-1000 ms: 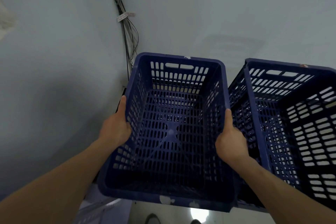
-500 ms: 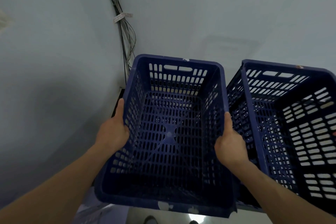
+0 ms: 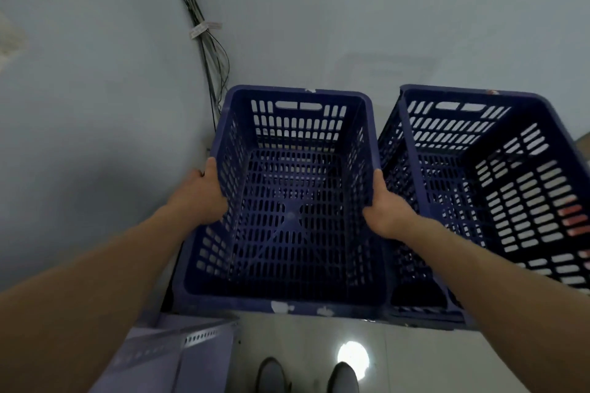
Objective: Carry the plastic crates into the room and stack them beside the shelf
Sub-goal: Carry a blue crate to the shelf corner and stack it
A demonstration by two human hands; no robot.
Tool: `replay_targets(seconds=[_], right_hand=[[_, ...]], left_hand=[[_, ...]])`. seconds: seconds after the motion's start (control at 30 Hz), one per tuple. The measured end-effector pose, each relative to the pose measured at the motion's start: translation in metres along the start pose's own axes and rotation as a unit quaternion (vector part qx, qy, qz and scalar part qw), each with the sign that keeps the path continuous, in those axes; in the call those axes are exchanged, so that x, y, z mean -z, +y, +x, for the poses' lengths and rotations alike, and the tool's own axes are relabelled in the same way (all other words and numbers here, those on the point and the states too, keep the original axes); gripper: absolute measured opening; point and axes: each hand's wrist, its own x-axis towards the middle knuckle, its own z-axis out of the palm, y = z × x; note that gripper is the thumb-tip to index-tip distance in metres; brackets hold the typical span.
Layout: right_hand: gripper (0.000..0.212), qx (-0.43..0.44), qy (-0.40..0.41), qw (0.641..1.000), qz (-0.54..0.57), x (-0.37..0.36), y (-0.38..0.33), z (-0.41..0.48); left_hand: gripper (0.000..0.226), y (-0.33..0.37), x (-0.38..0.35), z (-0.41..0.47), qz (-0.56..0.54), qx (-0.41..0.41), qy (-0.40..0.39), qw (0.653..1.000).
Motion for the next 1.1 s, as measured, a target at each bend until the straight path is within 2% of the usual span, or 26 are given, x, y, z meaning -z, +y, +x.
replay_targets(seconds=[0.23, 0.47, 0.73, 0.93, 1.1], right_hand=[[0.074, 0.058, 0.104, 0.993, 0.013, 0.035, 0.012, -0.031], [0.075, 0.087, 0.181, 0.98, -0.003, 0.067, 0.052, -0.059], [0.077, 0.096, 0.204, 0.974, -0.028, 0.11, 0.127, -0.066], [0.079, 0.084, 0.209, 0.974, -0.038, 0.149, 0.207, -0.071], [0.079, 0.023, 0.221, 0.974, -0.046, 0.172, 0.274, -0.057]], left_hand=[[0.079, 0.012, 0.011, -0.023, 0.015, -0.032, 0.053, 0.998], [0.091, 0.057, 0.007, -0.043, 0.002, -0.062, 0.069, 0.996], [0.092, 0.147, -0.008, -0.072, -0.032, -0.088, 0.1, 0.991], [0.084, 0.227, -0.039, -0.106, -0.089, -0.117, 0.142, 0.979], [0.079, 0.291, -0.077, -0.119, -0.131, -0.116, 0.094, 0.98]])
